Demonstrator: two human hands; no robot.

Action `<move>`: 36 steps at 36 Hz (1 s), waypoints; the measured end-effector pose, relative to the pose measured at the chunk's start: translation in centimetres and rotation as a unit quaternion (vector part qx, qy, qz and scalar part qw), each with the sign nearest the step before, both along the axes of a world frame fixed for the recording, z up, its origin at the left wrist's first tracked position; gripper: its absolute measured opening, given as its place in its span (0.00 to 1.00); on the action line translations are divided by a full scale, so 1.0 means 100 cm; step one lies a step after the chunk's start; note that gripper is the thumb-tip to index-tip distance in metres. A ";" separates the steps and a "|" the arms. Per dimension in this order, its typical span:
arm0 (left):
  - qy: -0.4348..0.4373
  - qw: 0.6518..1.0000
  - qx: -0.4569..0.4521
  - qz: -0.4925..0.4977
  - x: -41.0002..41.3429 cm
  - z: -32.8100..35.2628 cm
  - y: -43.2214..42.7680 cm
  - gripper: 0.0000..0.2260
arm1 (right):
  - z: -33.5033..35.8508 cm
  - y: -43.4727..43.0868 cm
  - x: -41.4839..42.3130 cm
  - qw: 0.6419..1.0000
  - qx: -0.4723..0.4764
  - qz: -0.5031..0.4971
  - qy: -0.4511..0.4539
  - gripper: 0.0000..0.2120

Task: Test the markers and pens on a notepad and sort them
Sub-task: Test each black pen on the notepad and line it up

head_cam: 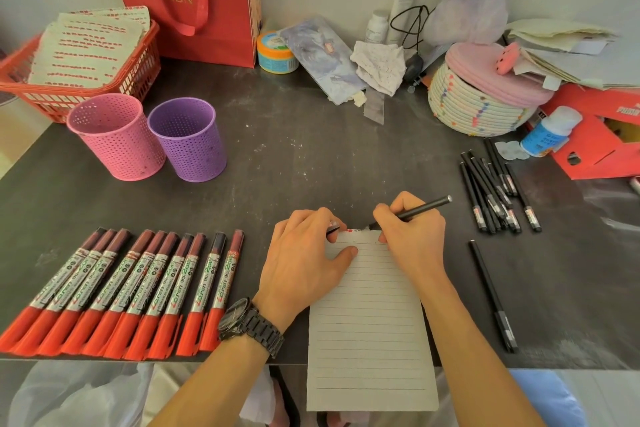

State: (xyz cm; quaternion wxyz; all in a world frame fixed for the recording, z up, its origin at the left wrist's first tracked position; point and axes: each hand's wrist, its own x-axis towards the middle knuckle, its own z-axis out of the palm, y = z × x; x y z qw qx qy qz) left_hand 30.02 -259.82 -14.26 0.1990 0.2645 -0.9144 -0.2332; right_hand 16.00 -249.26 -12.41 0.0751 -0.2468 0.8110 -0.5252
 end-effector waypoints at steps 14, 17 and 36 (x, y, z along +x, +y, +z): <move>-0.007 1.000 0.010 0.005 -0.002 -0.003 -0.001 0.12 | 0.001 0.001 0.000 0.999 -0.025 -0.011 -0.019 0.12; -0.013 1.000 0.015 0.002 -0.002 -0.004 -0.002 0.12 | 0.003 0.005 -0.002 0.994 -0.090 -0.037 -0.045 0.14; 0.107 0.982 0.155 -0.013 0.014 0.015 0.002 0.17 | 0.030 0.018 0.014 0.965 -0.239 -0.007 -0.111 0.07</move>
